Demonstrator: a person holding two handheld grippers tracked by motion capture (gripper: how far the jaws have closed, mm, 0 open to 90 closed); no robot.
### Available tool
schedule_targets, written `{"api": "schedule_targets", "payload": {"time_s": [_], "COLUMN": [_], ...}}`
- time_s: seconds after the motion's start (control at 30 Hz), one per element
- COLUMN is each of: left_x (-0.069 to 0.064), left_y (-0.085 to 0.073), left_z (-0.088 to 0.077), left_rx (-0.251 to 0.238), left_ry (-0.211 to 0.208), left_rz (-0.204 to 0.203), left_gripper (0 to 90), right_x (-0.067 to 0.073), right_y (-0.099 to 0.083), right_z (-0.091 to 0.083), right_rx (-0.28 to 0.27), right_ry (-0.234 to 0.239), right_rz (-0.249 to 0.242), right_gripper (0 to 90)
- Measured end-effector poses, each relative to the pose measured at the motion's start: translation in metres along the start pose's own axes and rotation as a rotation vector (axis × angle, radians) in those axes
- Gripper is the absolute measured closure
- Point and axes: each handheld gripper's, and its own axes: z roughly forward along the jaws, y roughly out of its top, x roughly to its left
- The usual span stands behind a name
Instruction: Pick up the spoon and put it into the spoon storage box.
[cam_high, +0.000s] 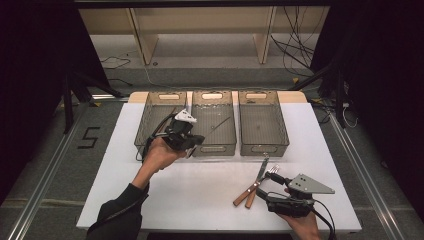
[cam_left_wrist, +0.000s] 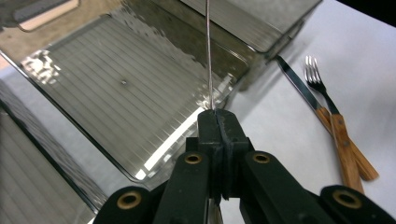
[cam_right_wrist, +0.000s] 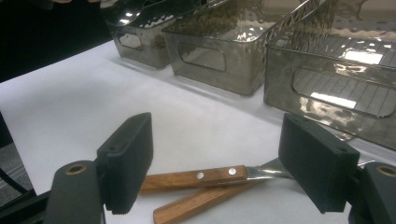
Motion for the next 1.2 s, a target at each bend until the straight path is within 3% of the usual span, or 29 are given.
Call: {"api": "schedule_targets", "payload": {"time_s": [0.6,0.93,1.2], "left_x": [0.032,0.043,0.049], "left_y": [0.019,0.025,0.031], "left_z": [0.02,0.035,0.045], "left_rx": [-0.006,-0.01,0.002], "left_ry": [0.071,0.108,0.112], "left_rz": [-0.053,-0.076,-0.098], "left_gripper": [89.6,89.5,89.5], "right_x": [-0.001,-0.001,-0.001], "right_y": [0.0,-0.001,-0.001], "right_z": [0.0,0.0,0.0], "right_rx": [0.0,-0.002,-0.003], "right_ry": [0.003,0.005,0.006], "right_rz": [0.002,0.001,0.007], "right_gripper": [27.1,27.1,27.1]}}
